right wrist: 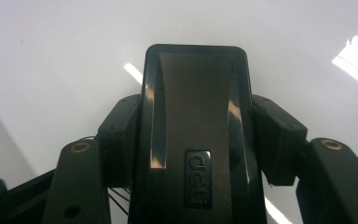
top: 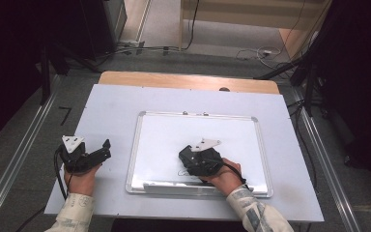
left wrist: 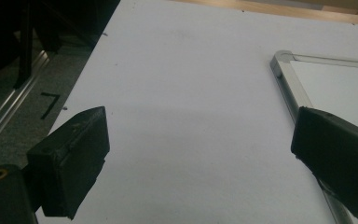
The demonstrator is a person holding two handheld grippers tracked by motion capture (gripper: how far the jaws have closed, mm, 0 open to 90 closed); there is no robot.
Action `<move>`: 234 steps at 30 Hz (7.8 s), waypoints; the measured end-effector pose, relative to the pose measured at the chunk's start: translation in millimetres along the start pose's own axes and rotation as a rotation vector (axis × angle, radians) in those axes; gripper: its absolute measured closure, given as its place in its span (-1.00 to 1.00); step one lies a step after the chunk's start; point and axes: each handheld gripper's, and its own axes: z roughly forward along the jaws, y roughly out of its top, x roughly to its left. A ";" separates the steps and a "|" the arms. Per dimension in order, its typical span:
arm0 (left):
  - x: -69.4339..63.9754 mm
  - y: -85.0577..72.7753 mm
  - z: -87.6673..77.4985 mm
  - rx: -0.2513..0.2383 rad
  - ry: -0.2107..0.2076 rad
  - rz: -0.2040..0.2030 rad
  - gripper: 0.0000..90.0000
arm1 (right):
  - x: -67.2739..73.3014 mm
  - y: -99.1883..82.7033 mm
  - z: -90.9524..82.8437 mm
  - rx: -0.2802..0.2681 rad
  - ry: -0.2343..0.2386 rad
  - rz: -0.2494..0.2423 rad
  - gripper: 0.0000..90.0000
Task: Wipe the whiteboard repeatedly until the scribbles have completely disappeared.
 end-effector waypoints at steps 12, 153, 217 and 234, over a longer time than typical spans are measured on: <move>-0.2 0.1 -0.2 0.000 0.001 0.001 -0.90 | 9.9 6.6 5.7 0.002 0.011 -0.015 -0.14; 5.5 -1.9 -4.1 -0.006 0.012 -0.019 -0.90 | -69.4 -40.5 -35.9 0.022 -0.095 0.072 -0.15; 2.8 -1.1 0.9 0.003 0.005 -0.008 -0.90 | -60.2 -32.5 -27.8 -0.009 -0.062 0.118 -0.16; 3.1 -1.1 0.8 0.004 0.003 -0.008 -0.90 | -60.5 -26.0 -46.6 -0.097 -0.059 0.136 -0.16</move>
